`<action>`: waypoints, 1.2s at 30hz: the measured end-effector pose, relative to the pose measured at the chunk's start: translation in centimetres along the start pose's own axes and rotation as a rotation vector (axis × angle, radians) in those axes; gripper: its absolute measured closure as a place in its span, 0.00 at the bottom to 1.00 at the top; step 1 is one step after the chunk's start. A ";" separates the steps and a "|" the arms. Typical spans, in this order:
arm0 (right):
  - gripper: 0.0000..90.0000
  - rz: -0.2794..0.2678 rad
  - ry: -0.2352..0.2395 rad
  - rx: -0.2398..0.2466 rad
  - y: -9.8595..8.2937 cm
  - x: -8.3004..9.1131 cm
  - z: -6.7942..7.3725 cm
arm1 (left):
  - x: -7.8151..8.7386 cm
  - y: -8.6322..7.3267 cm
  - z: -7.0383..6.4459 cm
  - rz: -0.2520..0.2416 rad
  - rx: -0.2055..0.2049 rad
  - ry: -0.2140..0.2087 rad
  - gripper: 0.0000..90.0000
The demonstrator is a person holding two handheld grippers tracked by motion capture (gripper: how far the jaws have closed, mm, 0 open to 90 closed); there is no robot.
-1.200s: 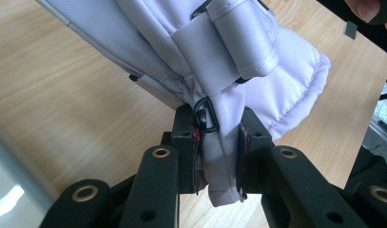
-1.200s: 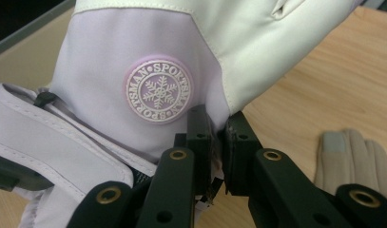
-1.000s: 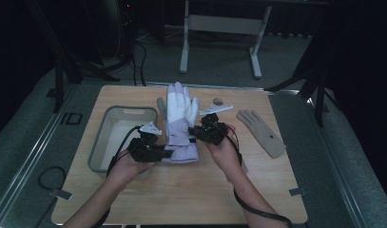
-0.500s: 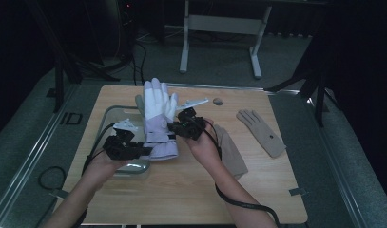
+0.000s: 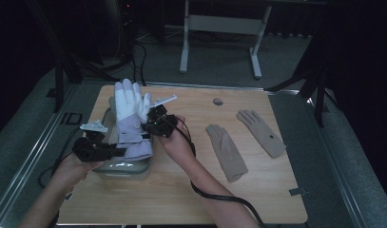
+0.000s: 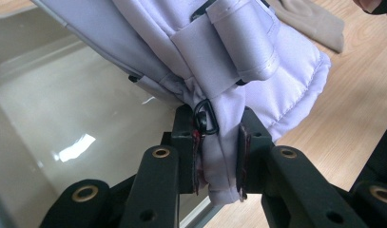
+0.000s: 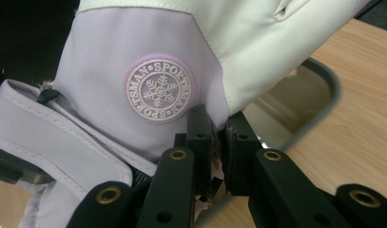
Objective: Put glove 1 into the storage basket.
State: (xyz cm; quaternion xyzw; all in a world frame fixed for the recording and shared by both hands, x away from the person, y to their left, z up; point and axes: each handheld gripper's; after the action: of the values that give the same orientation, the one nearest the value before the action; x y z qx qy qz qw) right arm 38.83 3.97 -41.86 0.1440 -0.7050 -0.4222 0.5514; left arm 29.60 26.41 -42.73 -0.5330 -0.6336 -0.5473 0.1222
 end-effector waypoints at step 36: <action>0.87 0.223 0.089 -0.037 -3.0 -8.4 0.1 | -4.4 -2.5 2.6 0.091 0.103 0.154 0.59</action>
State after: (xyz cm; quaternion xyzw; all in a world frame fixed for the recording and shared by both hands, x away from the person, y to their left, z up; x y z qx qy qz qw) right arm 40.87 7.87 -49.63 0.0733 -0.6837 -0.3644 0.6281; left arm 30.40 26.60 -48.35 -0.5105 -0.6250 -0.5471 0.2224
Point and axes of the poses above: each handheld gripper's, and its own axes: x roughly backward along the jaws, y roughly out of its top, z roughly to its left, and after that the axes turned 15 degrees about x, right-handed
